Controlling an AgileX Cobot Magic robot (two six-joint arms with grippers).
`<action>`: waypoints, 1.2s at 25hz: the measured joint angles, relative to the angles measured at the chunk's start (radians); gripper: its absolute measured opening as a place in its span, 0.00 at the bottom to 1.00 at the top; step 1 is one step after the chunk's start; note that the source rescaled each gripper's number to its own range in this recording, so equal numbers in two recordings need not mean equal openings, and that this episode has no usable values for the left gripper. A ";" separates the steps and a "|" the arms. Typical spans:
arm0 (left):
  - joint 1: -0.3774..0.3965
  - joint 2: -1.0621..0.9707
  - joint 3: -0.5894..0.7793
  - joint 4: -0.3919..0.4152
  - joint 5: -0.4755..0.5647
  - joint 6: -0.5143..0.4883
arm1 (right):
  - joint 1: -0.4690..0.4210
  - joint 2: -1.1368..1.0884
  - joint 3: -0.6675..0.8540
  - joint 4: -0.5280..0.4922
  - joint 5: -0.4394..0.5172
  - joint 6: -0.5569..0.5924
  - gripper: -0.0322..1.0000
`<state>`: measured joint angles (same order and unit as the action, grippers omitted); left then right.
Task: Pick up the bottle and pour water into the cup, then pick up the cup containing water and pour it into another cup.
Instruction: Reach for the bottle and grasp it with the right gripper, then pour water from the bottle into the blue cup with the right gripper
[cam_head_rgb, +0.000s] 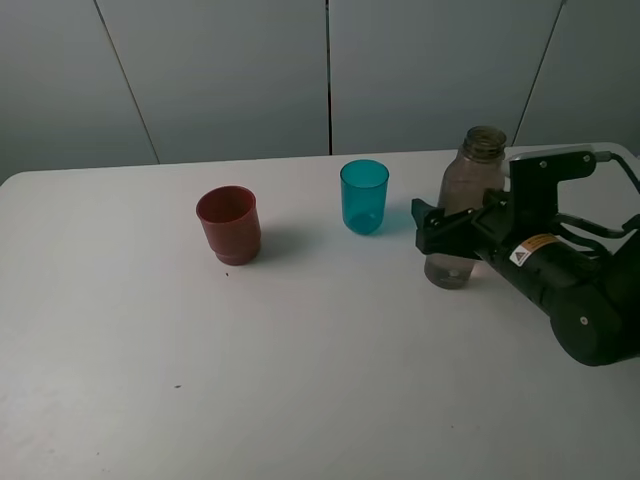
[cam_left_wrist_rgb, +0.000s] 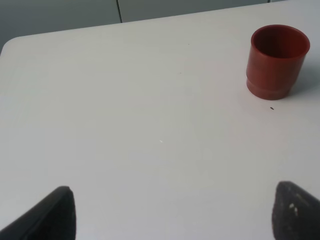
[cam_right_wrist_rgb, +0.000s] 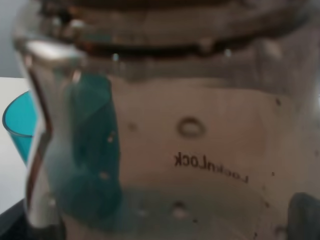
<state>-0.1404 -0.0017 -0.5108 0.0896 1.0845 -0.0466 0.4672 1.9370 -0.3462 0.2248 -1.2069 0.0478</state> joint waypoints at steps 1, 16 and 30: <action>0.000 0.000 0.000 0.000 0.000 0.000 | 0.000 0.003 -0.004 0.000 0.000 0.000 1.00; 0.000 0.000 0.000 0.000 0.000 0.000 | 0.000 0.017 -0.024 0.004 0.000 -0.007 0.03; 0.000 0.000 0.000 0.000 0.000 0.000 | 0.000 0.017 -0.024 0.004 0.002 -0.033 0.03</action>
<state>-0.1404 -0.0017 -0.5108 0.0896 1.0845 -0.0466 0.4672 1.9545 -0.3706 0.2286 -1.2051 0.0145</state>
